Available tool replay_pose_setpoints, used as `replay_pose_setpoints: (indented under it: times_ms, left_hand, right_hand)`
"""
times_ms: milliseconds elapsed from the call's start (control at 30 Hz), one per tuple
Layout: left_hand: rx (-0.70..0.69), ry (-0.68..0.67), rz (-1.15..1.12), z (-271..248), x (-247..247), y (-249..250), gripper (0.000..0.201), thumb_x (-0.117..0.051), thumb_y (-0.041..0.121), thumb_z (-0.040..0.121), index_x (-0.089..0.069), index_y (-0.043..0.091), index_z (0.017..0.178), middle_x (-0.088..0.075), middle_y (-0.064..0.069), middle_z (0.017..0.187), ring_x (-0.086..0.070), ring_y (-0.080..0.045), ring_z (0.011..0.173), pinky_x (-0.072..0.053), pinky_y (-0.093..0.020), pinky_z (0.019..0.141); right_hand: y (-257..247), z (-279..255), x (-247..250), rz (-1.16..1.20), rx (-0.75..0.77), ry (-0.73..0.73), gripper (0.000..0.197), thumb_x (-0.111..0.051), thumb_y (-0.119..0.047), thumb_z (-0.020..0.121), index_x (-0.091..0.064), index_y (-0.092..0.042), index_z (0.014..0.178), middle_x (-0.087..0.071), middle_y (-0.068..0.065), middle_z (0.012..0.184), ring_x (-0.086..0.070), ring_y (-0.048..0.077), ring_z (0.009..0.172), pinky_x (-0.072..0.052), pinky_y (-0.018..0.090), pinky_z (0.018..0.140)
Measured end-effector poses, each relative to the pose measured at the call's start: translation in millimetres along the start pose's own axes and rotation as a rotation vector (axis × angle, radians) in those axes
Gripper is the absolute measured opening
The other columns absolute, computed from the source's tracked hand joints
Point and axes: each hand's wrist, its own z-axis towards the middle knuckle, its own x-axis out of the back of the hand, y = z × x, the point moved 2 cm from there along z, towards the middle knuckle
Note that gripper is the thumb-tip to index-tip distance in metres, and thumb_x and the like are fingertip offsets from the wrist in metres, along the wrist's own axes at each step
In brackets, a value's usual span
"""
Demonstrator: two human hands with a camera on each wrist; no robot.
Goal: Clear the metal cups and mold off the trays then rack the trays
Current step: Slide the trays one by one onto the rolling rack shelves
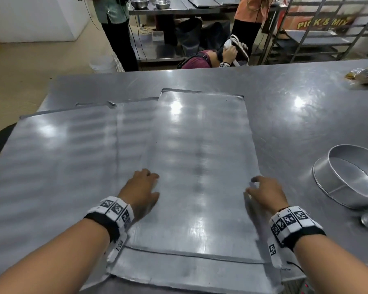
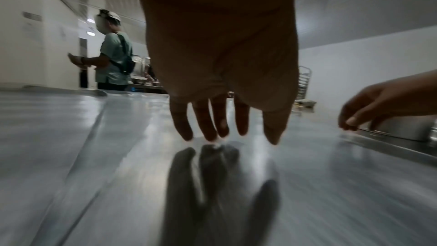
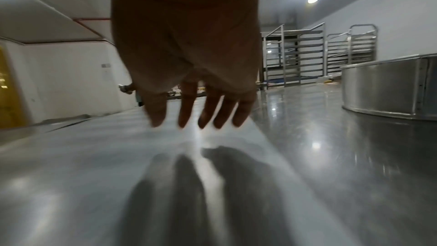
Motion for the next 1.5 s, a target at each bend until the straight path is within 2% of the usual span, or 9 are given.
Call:
replay_pose_setpoints:
  times_ms: [267,433,533,867,967,1100,1233,1400,1500]
  left_hand:
    - [-0.248,-0.295,0.021,-88.4,-33.6,30.8,0.052,-0.068,0.077,0.065,-0.060,0.031,0.089,-0.057,0.012,0.091,-0.058,-0.012,0.083,-0.051,-0.032,0.075]
    - [-0.385,-0.255,0.096,-133.1,-53.9,32.9,0.079,-0.075,0.080,0.053,-0.054,0.031,0.112,-0.054,0.011,0.108,-0.050,-0.013,0.098,-0.046,-0.032,0.082]
    - [-0.404,-0.194,0.091,-146.2,-58.4,30.8,0.076,-0.074,0.075,0.064,-0.056,0.029,0.122,-0.054,0.009,0.117,-0.048,-0.014,0.106,-0.046,-0.033,0.090]
    - [-0.428,-0.113,0.032,-175.0,-72.6,27.4,0.035,-0.059,0.063,0.089,-0.063,0.029,0.092,-0.061,0.013,0.091,-0.056,-0.009,0.082,-0.039,-0.022,0.069]
    - [-0.309,-0.031,-0.137,-173.7,-69.8,17.5,0.035,-0.061,0.065,0.086,-0.060,0.031,0.095,-0.061,0.013,0.092,-0.058,-0.008,0.083,-0.042,-0.021,0.070]
    - [0.058,0.369,-0.244,-164.2,-62.6,-17.7,0.053,-0.067,0.058,0.084,-0.063,0.020,0.122,-0.062,-0.007,0.120,-0.057,-0.032,0.112,-0.048,-0.042,0.096]
    - [0.432,0.228,-0.389,-161.7,-65.5,-46.2,0.076,-0.065,0.057,0.083,-0.047,0.014,0.143,-0.054,-0.021,0.138,-0.053,-0.043,0.125,-0.045,-0.045,0.104]
    - [0.459,0.181,-0.496,-163.0,-58.5,-33.9,0.037,-0.065,0.047,0.085,-0.064,0.020,0.110,-0.071,-0.008,0.114,-0.064,-0.030,0.097,-0.047,-0.034,0.084]
    - [0.416,0.159,-0.607,-162.3,-58.0,-27.4,0.052,-0.063,0.052,0.067,-0.067,0.022,0.109,-0.074,-0.001,0.109,-0.069,-0.023,0.096,-0.054,-0.039,0.091]
  right_hand:
    - [-60.4,-141.0,-44.5,-0.081,0.391,-0.340,0.033,-0.075,-0.061,0.073,-0.067,-0.033,0.088,-0.065,-0.012,0.091,-0.060,0.006,0.084,-0.049,0.025,0.074]
    - [-59.3,-201.5,-67.3,-0.237,0.449,-0.353,0.081,-0.075,-0.081,0.047,-0.057,-0.041,0.114,-0.053,-0.015,0.112,-0.049,0.009,0.104,-0.043,0.034,0.094]
    - [-55.0,-218.1,-73.2,-0.226,0.436,-0.291,0.071,-0.079,-0.069,0.060,-0.054,-0.039,0.120,-0.052,-0.012,0.117,-0.047,0.012,0.108,-0.042,0.034,0.094]
    - [-40.2,-248.0,-88.4,-0.015,0.434,-0.211,0.026,-0.075,-0.059,0.077,-0.065,-0.037,0.086,-0.061,-0.015,0.087,-0.055,-0.001,0.080,-0.047,0.022,0.071]
    - [-25.5,-239.3,-80.6,0.100,0.349,-0.117,0.042,-0.063,-0.073,0.077,-0.066,-0.036,0.095,-0.064,-0.017,0.093,-0.058,0.000,0.087,-0.052,0.029,0.081]
    - [30.3,-219.0,-54.5,0.160,-0.008,0.199,0.050,-0.062,-0.061,0.086,-0.060,-0.025,0.121,-0.057,0.003,0.121,-0.053,0.023,0.114,-0.047,0.042,0.097]
    - [68.4,-208.6,-48.7,0.373,-0.233,0.065,0.061,-0.065,-0.047,0.091,-0.045,-0.017,0.141,-0.053,0.015,0.140,-0.053,0.033,0.124,-0.044,0.046,0.102]
    - [66.5,-199.2,-44.4,0.497,-0.169,-0.038,0.054,-0.059,-0.037,0.097,-0.044,-0.014,0.144,-0.055,0.010,0.141,-0.055,0.027,0.116,-0.043,0.035,0.091]
    - [74.3,-189.9,-34.6,0.472,-0.126,-0.035,0.054,-0.060,-0.036,0.097,-0.044,-0.016,0.145,-0.053,0.010,0.145,-0.053,0.031,0.126,-0.041,0.040,0.103]
